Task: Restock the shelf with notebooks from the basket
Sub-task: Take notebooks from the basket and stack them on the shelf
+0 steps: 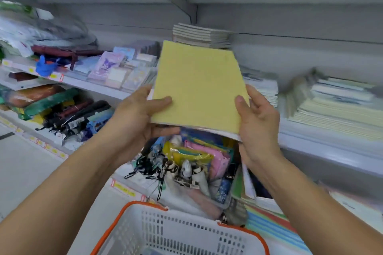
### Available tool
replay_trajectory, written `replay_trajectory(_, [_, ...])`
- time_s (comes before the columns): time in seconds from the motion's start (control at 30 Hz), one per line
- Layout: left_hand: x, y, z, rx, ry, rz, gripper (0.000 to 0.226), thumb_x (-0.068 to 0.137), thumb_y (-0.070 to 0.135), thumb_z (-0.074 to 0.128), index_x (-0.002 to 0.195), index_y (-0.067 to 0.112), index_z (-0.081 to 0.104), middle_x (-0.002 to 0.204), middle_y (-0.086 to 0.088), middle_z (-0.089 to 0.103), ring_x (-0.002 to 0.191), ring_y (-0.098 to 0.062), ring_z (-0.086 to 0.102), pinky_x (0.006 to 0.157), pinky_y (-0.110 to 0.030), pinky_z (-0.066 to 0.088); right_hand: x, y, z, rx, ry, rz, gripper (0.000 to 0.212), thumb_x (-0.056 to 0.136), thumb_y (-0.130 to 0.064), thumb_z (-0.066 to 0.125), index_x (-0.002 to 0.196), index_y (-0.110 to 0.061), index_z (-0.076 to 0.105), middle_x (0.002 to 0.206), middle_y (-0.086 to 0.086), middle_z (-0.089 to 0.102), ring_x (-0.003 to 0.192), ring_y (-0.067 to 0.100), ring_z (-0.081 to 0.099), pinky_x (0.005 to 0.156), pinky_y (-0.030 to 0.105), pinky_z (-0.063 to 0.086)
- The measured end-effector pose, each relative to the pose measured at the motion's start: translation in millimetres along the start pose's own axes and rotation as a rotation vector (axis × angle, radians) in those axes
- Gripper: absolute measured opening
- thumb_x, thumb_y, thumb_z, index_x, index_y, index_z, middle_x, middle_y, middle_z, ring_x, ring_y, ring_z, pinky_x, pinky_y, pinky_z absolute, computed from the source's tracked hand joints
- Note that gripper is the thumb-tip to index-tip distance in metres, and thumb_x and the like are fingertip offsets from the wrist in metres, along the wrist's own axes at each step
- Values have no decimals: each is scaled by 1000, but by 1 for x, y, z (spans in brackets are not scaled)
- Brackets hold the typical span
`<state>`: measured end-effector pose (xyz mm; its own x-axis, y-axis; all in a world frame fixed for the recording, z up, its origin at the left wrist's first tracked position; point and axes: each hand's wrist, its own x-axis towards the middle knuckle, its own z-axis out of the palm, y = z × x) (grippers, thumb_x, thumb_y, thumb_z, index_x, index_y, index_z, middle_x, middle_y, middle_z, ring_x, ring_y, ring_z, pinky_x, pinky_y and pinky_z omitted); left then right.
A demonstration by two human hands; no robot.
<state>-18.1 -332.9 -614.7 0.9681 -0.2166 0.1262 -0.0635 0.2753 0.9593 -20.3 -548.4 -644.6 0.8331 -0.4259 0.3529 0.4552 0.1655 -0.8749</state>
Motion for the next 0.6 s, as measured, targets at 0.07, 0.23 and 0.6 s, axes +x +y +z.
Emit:
replay_trajectory(0.07, [20, 4, 26, 118, 33, 40, 38, 97, 15, 58, 133, 23, 52, 112, -3, 66, 62, -21, 71, 38, -22, 46, 23, -13, -16, -99, 83, -143, 29, 101, -8, 54, 128, -12, 64, 116, 1, 73, 106, 17, 69, 93, 30, 55])
replay_trajectory(0.23, [96, 4, 97, 114, 91, 21, 16, 102, 2, 41, 104, 7, 56, 82, -7, 59, 41, -7, 51, 35, -16, 37, 93, -32, -53, -265, 115, -53, 11, 98, -17, 61, 103, -12, 69, 92, -2, 72, 82, 13, 65, 82, 35, 52])
replay_trajectory(0.6, [172, -44, 150, -219, 262, -246, 36, 98, -10, 37, 133, -6, 43, 139, -16, 44, 65, -15, 74, 83, -29, 59, 158, -8, -111, -587, -100, 80, 47, 62, -8, 93, 103, -11, 70, 101, 1, 75, 91, 16, 72, 83, 29, 59])
